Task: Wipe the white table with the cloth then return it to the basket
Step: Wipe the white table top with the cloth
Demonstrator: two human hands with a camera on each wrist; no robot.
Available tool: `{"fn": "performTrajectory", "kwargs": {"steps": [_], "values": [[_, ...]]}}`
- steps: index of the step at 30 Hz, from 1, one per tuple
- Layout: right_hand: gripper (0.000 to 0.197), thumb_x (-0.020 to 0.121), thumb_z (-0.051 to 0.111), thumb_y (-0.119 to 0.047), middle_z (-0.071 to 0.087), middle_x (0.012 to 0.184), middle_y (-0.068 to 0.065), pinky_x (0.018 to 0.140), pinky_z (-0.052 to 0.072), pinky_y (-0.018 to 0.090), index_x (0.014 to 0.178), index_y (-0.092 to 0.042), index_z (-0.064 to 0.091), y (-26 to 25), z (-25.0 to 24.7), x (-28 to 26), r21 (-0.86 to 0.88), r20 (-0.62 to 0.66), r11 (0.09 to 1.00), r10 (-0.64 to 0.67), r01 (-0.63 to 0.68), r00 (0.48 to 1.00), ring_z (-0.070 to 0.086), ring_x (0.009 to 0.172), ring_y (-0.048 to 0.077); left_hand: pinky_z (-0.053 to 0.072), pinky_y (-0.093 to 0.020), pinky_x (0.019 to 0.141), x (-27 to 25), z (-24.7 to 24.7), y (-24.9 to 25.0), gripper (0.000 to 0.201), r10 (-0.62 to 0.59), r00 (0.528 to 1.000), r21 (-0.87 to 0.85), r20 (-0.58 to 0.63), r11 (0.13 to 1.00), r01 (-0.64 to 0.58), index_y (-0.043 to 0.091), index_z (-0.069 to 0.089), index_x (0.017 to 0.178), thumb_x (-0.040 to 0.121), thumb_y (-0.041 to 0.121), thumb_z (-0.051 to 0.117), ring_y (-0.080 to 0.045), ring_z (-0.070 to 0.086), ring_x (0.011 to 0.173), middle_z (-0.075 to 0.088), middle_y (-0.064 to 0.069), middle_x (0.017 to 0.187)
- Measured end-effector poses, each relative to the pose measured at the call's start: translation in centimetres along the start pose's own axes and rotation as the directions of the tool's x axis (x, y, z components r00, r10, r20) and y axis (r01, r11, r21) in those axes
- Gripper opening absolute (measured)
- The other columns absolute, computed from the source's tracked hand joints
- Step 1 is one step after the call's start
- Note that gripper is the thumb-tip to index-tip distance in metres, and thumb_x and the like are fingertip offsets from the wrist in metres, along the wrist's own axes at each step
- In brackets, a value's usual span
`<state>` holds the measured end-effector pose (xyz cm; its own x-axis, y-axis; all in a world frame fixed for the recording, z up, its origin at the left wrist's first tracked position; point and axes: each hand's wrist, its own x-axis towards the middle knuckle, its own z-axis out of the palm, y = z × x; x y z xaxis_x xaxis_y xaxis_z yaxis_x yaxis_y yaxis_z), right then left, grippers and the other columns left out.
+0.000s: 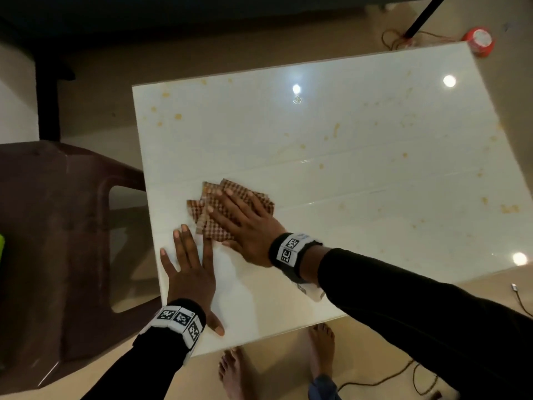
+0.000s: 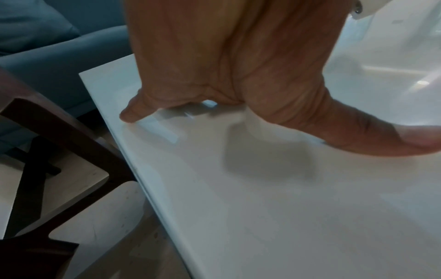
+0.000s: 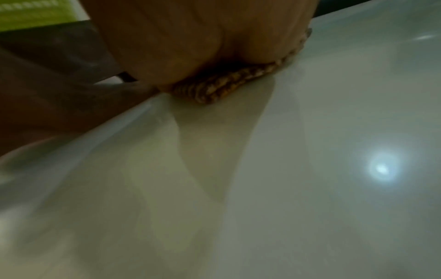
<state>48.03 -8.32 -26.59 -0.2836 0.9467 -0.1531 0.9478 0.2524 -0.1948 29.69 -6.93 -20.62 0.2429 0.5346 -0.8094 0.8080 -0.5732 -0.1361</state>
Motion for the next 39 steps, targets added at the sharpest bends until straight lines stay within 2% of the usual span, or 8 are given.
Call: {"fn": "performTrajectory", "kwargs": {"steps": [6, 10, 15, 19, 24, 28, 32, 39], "values": [[0.075, 0.106, 0.032, -0.051, -0.012, 0.172, 0.015, 0.125, -0.013, 0.059, 0.166, -0.021, 0.0, 5.3, -2.0, 2.1, 0.286, -0.027, 0.64, 0.75, -0.713, 0.661, -0.012, 0.159, 0.034, 0.001, -0.077, 0.115, -0.1, -0.2, 0.1, 0.197, -0.003, 1.0, -0.023, -0.016, 1.0, 0.002, -0.005, -0.054, 0.131, 0.021, 0.079, 0.087, -0.063, -0.039, 0.135, -0.049, -0.047, 0.136], [0.072, 0.104, 0.031, -0.054, 0.0, 0.174, 0.013, 0.127, 0.003, 0.06, 0.166, -0.024, 0.008, 4.0, -1.6, 1.1, 0.105, -0.036, 0.97, 0.225, -0.22, 0.974, -0.004, 0.16, 0.034, 0.004, -0.077, 0.115, -0.3, -0.2, 0.2, 0.198, 0.005, 1.0, -0.01, -0.027, 1.0, -0.005, -0.006, -0.049, 0.136, 0.021, 0.08, 0.086, -0.063, -0.035, 0.137, -0.047, -0.047, 0.139], [0.073, 0.104, 0.026, -0.053, -0.011, 0.173, 0.013, 0.127, -0.009, 0.057, 0.166, -0.023, 0.001, 7.4, -2.5, 1.2, 0.297, 0.001, 0.589, 0.787, -0.752, 0.617, -0.013, 0.159, 0.034, 0.005, -0.077, 0.115, -0.3, -0.2, 0.0, 0.197, 0.004, 1.0, 0.0, -0.02, 1.0, -0.004, -0.007, -0.047, 0.137, 0.021, 0.082, 0.084, -0.064, -0.035, 0.137, -0.045, -0.048, 0.139], [0.074, 0.104, 0.03, -0.056, -0.003, 0.174, 0.013, 0.126, 0.006, 0.061, 0.166, -0.025, 0.004, 3.8, -1.2, 0.3, 0.086, -0.029, 0.982, 0.172, -0.169, 0.985, -0.005, 0.16, 0.032, 0.002, -0.077, 0.116, -0.3, -0.1, 0.0, 0.197, 0.012, 0.999, -0.031, -0.033, 0.999, -0.013, -0.005, -0.048, 0.137, 0.022, 0.081, 0.086, -0.062, -0.037, 0.137, -0.047, -0.047, 0.138], [0.073, 0.104, 0.026, -0.056, -0.013, 0.173, 0.009, 0.127, -0.01, 0.057, 0.166, -0.025, 0.001, 6.1, -2.1, 1.2, 0.331, -0.025, 0.616, 0.763, -0.715, 0.646, -0.014, 0.159, 0.03, 0.002, -0.077, 0.115, 0.0, 0.0, -0.2, 0.198, 0.021, 0.999, -0.02, -0.025, 1.0, -0.021, -0.005, -0.048, 0.137, 0.019, 0.083, 0.084, -0.063, -0.038, 0.135, -0.046, -0.048, 0.139], [0.07, 0.104, 0.025, -0.055, 0.001, 0.174, 0.012, 0.127, 0.005, 0.059, 0.166, -0.026, 0.009, 5.3, -1.3, -0.1, 0.097, -0.071, 0.971, 0.226, -0.219, 0.971, -0.001, 0.16, 0.032, 0.003, -0.076, 0.117, 0.0, 0.1, -0.2, 0.2, 0.018, 0.999, -0.043, -0.03, 0.999, -0.019, -0.003, -0.047, 0.14, 0.015, 0.081, 0.085, -0.06, -0.037, 0.139, -0.047, -0.046, 0.14], [0.072, 0.103, 0.025, -0.056, -0.008, 0.174, 0.01, 0.127, -0.005, 0.058, 0.166, -0.027, 0.003, 8.7, -2.4, -1.0, 0.282, -0.032, 0.628, 0.762, -0.726, 0.647, -0.01, 0.16, 0.032, 0.003, -0.076, 0.117, 0.1, 0.0, -0.2, 0.2, 0.013, 1.0, -0.049, -0.012, 0.999, -0.014, -0.002, -0.049, 0.138, 0.016, 0.08, 0.086, -0.06, -0.039, 0.137, -0.05, -0.045, 0.138], [0.075, 0.1, 0.017, -0.066, -0.008, 0.174, 0.005, 0.126, -0.004, 0.06, 0.165, -0.033, 0.001, 8.1, -1.5, -4.2, 0.2, -0.033, 0.74, 0.661, -0.643, 0.75, -0.01, 0.16, 0.029, 0.003, -0.076, 0.116, 0.1, 0.2, -0.3, 0.201, 0.021, 0.999, -0.073, -0.026, 0.997, -0.023, -0.001, -0.049, 0.138, 0.014, 0.078, 0.087, -0.06, -0.039, 0.138, -0.05, -0.044, 0.139]]}}
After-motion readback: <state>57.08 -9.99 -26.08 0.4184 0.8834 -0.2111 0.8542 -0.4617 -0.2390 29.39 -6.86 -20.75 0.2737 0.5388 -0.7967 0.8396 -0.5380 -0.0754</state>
